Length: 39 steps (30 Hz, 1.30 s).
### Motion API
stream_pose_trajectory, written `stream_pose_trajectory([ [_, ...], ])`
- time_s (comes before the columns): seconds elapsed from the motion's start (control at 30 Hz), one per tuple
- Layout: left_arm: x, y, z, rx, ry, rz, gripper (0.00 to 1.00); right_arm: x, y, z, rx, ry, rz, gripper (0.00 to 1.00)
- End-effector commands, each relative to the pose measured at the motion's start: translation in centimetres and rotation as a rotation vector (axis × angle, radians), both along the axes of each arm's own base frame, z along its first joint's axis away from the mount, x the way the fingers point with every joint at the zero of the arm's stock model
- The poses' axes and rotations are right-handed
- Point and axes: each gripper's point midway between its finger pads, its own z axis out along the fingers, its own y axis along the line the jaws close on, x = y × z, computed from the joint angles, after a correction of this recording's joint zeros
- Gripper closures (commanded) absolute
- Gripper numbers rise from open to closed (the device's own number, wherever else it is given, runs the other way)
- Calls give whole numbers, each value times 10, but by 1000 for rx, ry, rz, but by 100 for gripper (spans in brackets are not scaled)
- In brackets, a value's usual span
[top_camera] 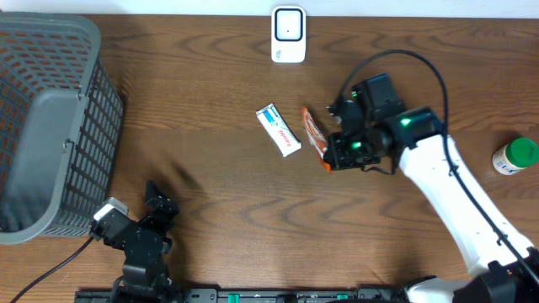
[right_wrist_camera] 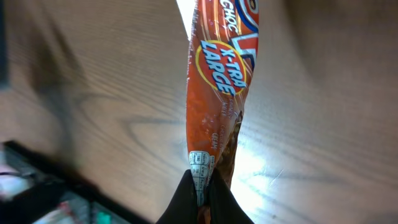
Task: Scan the item barcode
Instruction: 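Move the right gripper above the orange TOP bar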
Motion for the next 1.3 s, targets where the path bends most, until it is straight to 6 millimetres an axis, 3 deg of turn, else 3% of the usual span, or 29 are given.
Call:
stream_pose_trajectory([
  [0.0,-3,2,-11,10,36,7,7,-5,-5,-8,116,111,-51,99],
  [0.23,-3,2,-11,10,36,7,7,-4,-11,-26,233,189,-64,99],
  [0.5,-3,2,-11,10,36,7,7,3,-24,-50,184,223,-84,99],
  [0.8,-3,2,-11,10,36,7,7,8,-65,-59,107,245,-198,99],
  [1.0,-3,2,-11,10,36,7,7,2,-94,-68,-1,273,-257,72],
  [1.1,-3,2,-11,10,36,7,7,0,-111,-75,-101,278,-297,38],
  [1.27,-3,2,-11,10,36,7,7,1,-127,-80,-194,281,-363,6],
])
